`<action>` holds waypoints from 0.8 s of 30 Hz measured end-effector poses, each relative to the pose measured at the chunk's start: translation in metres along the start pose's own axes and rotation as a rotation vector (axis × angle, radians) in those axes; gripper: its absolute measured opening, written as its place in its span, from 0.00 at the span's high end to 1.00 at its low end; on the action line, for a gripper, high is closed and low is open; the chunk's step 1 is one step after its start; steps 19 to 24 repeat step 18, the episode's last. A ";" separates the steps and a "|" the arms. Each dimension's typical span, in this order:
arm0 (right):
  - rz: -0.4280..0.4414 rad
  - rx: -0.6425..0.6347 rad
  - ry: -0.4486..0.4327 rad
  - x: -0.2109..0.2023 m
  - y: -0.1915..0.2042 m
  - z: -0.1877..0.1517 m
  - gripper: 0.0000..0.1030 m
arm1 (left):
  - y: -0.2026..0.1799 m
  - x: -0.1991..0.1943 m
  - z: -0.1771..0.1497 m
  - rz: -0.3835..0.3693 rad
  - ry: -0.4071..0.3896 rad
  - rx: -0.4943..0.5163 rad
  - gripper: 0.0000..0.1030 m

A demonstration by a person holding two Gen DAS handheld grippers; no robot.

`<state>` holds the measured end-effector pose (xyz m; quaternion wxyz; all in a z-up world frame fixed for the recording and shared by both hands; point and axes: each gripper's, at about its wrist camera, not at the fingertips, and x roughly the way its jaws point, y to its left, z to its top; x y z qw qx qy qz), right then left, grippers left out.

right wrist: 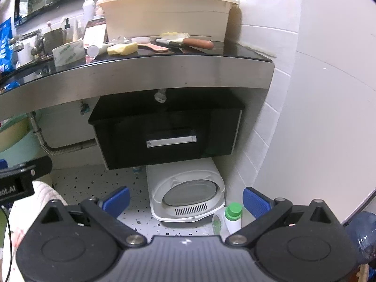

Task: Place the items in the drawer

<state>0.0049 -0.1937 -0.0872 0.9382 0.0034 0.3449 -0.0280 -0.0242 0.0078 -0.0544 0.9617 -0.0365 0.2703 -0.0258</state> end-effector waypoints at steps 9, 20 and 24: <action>-0.016 -0.003 0.007 0.001 0.002 0.000 0.00 | 0.000 0.002 0.003 0.015 0.012 -0.007 0.00; -0.022 -0.009 0.021 0.005 0.005 0.002 0.00 | -0.001 0.005 0.003 0.018 0.023 0.012 0.00; -0.022 -0.009 0.021 0.005 0.005 0.002 0.00 | -0.001 0.005 0.003 0.018 0.023 0.012 0.00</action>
